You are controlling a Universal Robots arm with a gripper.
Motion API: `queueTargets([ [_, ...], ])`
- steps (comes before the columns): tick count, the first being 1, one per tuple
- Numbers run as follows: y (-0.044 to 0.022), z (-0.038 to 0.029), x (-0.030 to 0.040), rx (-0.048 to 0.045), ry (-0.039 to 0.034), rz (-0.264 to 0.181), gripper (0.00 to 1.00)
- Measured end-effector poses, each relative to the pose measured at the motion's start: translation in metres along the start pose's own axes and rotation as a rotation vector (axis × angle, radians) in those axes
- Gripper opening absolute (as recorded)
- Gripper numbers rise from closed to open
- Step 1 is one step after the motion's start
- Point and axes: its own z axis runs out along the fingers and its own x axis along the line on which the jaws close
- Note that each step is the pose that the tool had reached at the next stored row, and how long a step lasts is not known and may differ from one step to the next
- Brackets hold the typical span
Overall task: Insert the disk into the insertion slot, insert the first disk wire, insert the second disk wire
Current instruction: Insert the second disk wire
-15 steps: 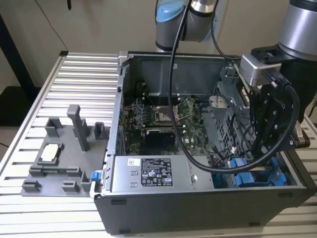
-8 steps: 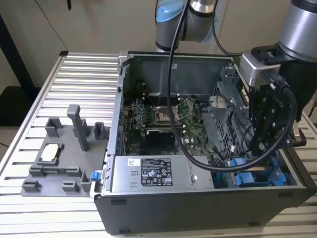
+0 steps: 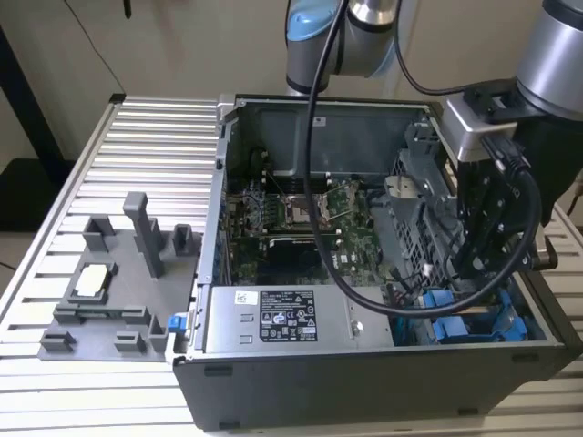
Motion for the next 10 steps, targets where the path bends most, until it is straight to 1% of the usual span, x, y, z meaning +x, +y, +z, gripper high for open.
queueTargets([
  [7,0.0007,0.0001,0.0130,-0.0043,-0.0005,0.005,0.16],
  [8,0.0007,0.0002,0.0139,-0.0044,-0.0009,0.007,0.16],
  [9,0.0007,0.0003,0.0140,-0.0042,-0.0058,0.011,0.16],
  [10,0.0007,0.0004,0.0140,-0.0038,-0.0168,0.016,0.16],
])
